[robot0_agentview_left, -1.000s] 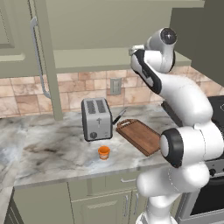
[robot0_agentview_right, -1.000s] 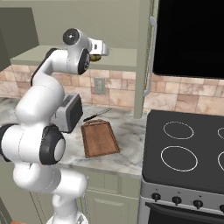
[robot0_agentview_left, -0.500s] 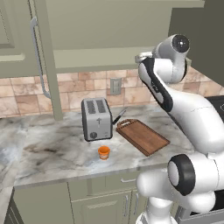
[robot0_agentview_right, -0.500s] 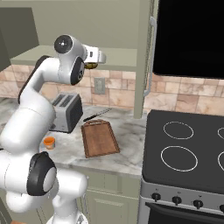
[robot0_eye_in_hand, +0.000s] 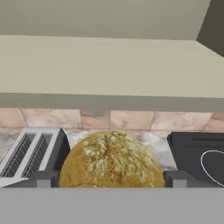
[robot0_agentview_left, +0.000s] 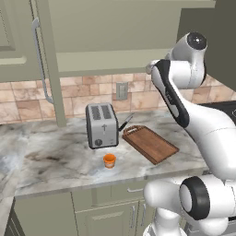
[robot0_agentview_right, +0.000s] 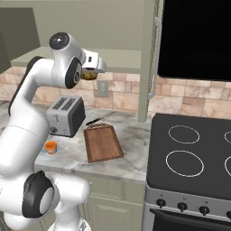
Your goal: Pick the bread, place it on the cutting board, pick the jam, place it on the counter, and close the cabinet.
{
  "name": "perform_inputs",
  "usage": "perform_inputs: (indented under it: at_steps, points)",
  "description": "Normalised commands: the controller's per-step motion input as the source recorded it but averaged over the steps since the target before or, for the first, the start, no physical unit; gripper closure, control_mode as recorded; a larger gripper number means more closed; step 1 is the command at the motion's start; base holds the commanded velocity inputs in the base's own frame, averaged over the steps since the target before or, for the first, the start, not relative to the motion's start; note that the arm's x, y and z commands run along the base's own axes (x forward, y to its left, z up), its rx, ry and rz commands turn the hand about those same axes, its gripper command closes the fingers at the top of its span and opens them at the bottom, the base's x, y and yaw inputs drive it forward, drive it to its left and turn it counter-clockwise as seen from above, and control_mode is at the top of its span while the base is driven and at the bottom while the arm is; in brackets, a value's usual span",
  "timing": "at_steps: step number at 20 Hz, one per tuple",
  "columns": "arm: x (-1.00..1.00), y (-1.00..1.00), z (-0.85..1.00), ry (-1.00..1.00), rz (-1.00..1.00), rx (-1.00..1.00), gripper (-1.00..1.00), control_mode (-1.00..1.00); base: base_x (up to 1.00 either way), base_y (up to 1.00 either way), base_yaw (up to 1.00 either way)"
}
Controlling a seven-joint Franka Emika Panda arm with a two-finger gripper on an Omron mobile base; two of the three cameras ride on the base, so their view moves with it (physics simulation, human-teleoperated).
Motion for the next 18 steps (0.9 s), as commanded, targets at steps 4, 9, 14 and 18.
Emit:
perform_inputs:
  at_steps: [4,9,14,18]
  points:
    - [-0.28,0.0,-0.26,0.14,0.0,0.0,1.0,-1.0,0.0,0.0,0.0]
    - [-0.08,0.0,-0.26,0.14,0.0,0.0,1.0,-1.0,0.0,0.0,0.0]
    - [0.0,0.0,-0.44,0.09,0.0,0.0,1.0,-1.0,0.0,0.0,0.0]
    - [0.0,0.0,-0.53,0.07,0.0,0.0,1.0,-1.0,0.0,0.0,0.0]
